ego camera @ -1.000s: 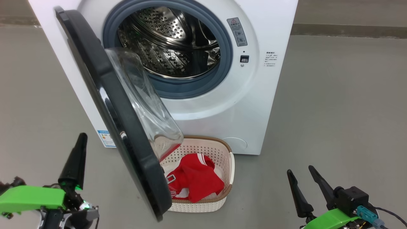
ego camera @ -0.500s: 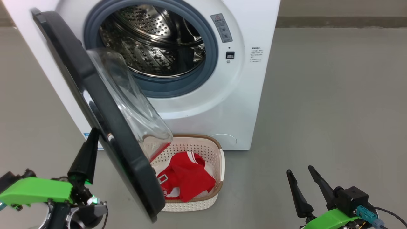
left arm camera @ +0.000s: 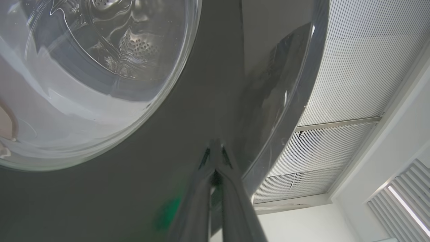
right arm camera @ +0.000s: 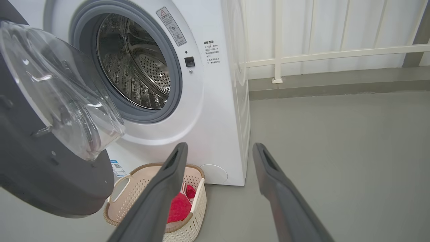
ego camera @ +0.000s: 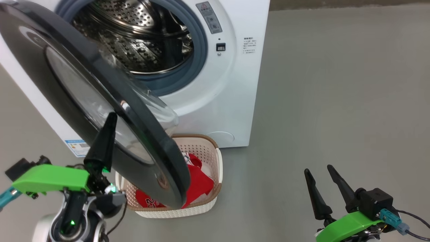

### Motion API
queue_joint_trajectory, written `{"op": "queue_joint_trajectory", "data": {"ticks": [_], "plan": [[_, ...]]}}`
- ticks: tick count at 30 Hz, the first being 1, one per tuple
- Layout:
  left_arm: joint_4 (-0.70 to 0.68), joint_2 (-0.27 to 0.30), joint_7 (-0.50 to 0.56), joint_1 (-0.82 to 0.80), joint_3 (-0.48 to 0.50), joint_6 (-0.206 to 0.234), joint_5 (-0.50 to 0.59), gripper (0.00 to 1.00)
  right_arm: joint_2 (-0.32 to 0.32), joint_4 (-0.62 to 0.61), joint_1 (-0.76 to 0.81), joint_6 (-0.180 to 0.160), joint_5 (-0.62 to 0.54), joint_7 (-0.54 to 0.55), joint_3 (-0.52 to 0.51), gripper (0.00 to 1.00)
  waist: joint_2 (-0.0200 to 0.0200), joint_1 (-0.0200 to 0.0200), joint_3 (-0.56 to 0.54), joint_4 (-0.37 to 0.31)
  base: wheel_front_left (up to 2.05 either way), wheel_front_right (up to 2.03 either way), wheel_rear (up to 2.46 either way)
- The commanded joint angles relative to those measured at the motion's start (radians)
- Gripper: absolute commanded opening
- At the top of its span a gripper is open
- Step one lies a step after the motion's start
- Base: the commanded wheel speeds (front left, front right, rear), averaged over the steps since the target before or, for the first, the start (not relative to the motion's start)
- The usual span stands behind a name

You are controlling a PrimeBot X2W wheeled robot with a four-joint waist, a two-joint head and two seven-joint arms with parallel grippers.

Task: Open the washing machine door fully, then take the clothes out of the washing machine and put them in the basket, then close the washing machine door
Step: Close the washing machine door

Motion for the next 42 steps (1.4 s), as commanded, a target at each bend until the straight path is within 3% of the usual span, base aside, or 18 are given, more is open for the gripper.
{"op": "queue_joint_trajectory", "data": {"ticks": [1,20,42], "plan": [[-0.012,0.011,-0.01,-0.062,0.018,-0.018,-0.01,0.0,-0.003,-0.029,-0.04,0.007,0.006,-0.006,0.023,1.0,0.0,0.0,0.025,-0.024,0.0,0.0,0.0],[0.16,0.011,-0.145,-0.326,-0.026,-0.054,-0.038,0.0,-0.003,-0.052,-0.099,0.007,0.058,-0.006,-0.001,1.0,0.0,0.0,0.148,-0.117,0.0,0.0,0.0],[0.463,0.012,-0.124,-0.62,-0.031,-0.152,-0.046,0.0,-0.003,-0.066,-0.154,0.007,0.054,-0.006,-0.005,1.0,0.0,0.0,0.221,-0.143,0.0,0.0,0.0]]}}
